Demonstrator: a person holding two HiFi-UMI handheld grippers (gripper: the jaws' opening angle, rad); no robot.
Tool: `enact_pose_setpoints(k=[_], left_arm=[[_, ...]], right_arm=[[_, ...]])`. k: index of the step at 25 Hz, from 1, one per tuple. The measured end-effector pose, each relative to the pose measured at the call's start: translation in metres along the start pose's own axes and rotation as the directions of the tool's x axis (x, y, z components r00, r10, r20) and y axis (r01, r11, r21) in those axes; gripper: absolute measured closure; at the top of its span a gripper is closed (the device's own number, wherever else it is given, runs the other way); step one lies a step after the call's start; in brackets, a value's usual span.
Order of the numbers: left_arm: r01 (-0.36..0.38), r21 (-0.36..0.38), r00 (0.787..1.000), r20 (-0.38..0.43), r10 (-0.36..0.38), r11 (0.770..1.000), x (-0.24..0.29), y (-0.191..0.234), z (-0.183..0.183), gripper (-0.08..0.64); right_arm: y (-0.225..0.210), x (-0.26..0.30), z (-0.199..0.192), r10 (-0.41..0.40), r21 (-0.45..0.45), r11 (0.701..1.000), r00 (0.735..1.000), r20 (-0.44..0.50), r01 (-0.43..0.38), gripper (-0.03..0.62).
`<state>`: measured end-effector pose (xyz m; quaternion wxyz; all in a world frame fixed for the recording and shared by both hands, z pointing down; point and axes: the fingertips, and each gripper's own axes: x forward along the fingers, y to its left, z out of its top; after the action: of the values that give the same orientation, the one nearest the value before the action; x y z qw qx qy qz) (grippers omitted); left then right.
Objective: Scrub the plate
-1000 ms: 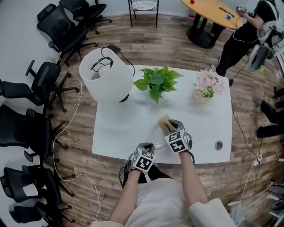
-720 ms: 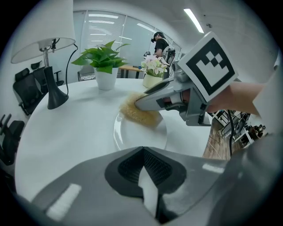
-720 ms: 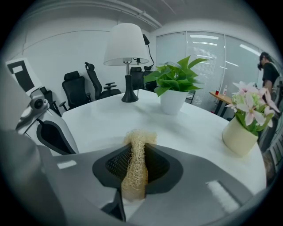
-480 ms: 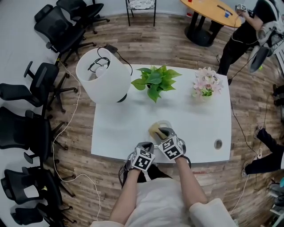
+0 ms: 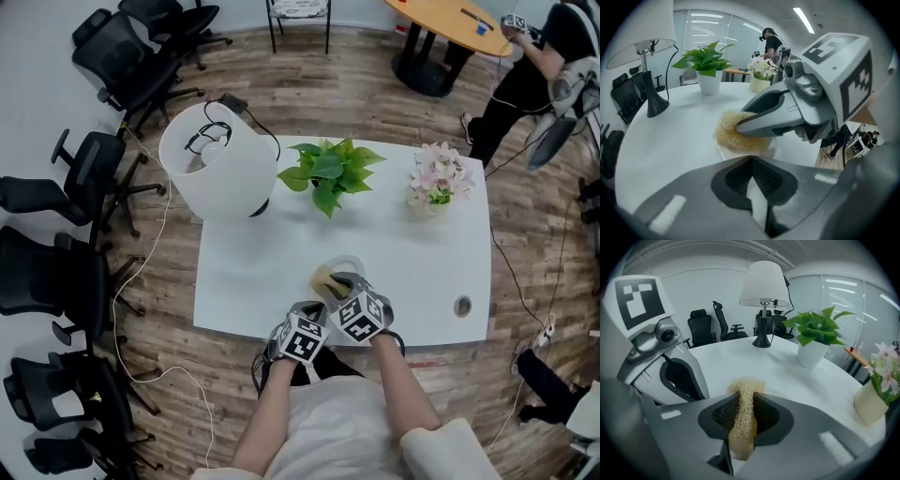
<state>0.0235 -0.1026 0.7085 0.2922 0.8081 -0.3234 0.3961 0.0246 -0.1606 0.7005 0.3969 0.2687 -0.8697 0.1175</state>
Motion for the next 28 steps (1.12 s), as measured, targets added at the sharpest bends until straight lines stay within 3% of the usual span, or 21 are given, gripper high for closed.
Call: enact_pose_setpoints(k=[14, 19, 23, 28], left_arm=[[-0.003, -0.012, 1.0, 0.011, 0.004, 1.0, 0.0, 0.0, 0.0, 0.559], [-0.011, -0.011, 1.0, 0.02, 0.011, 1.0, 0.0, 0.002, 0.001, 0.559], [-0.011, -0.02, 1.0, 0.024, 0.011, 1.0, 0.0, 0.002, 0.001, 0.559], [-0.022, -0.025, 0.999, 0.037, 0.023, 0.999, 0.003, 0.005, 0.004, 0.559]], right_arm=[[-0.084, -0.025, -0.014, -0.159, 0.052, 0.986, 0.987, -0.04, 0.161, 0.49], [-0.077, -0.031, -0.02, -0.14, 0.051, 0.988, 0.989, -0.05, 0.142, 0.491], [-0.052, -0.027, -0.023, -0.103, 0.015, 0.994, 0.992, -0.067, 0.104, 0.491], [-0.019, -0.02, -0.025, -0.032, 0.038, 0.999, 0.997, -0.069, 0.035, 0.491]])
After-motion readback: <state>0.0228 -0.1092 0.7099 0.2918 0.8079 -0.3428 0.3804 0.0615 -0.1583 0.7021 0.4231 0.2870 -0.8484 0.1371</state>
